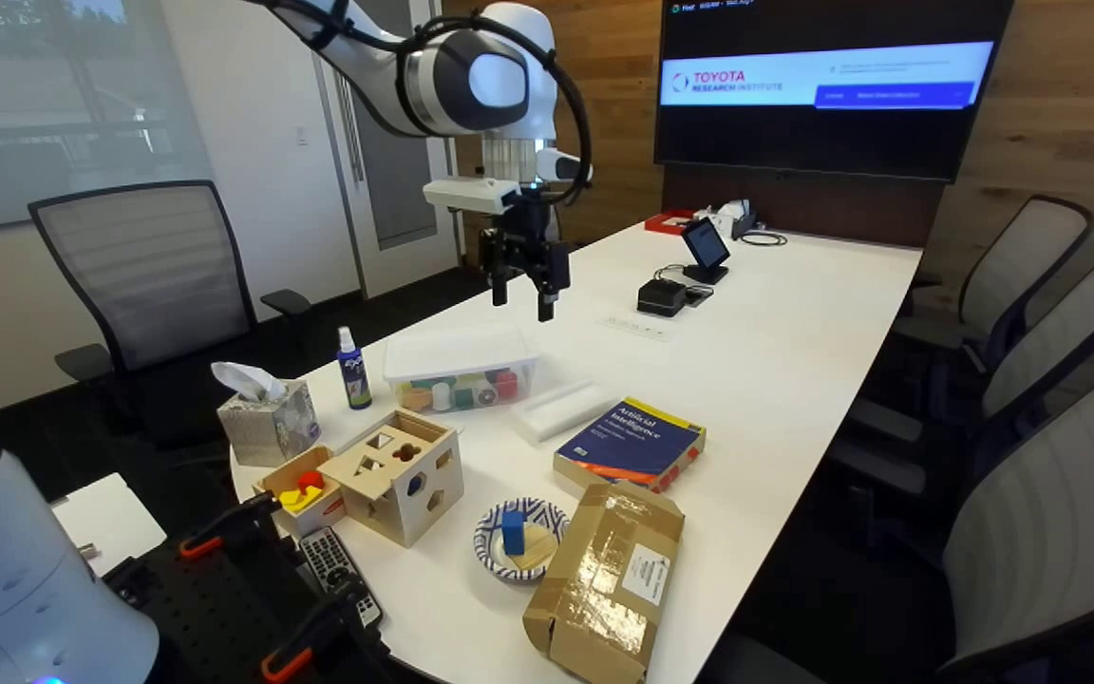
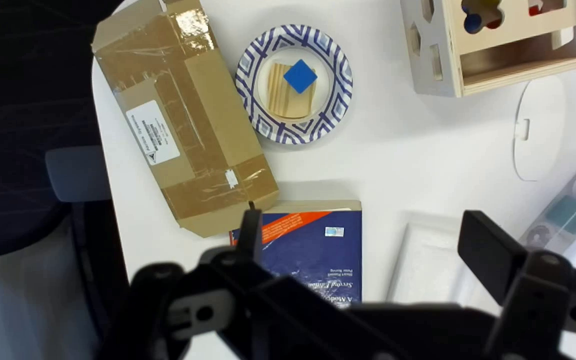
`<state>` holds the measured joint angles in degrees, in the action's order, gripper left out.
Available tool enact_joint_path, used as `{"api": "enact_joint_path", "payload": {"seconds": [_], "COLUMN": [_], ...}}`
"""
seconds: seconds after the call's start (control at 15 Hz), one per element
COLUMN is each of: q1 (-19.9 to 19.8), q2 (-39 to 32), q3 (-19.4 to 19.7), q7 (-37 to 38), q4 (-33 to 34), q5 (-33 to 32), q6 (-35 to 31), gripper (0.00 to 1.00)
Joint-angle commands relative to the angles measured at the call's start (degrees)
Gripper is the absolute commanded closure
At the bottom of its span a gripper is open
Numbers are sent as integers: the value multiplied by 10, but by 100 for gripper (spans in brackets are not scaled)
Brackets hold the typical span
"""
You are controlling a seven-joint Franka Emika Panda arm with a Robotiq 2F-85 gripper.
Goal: Flip the blue block over
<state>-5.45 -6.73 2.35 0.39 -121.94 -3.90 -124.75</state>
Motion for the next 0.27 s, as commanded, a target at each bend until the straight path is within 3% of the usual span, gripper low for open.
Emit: {"api": "enact_joint_path", "payload": {"seconds": [0.0,0.2], "q1": [9,8], "q2": [60,78], "q3": [7,7], "q7": [33,45], "q4": [-81,-109], "q5": [-8,-11], "q6": [-58,-79], "gripper": [0,0]}}
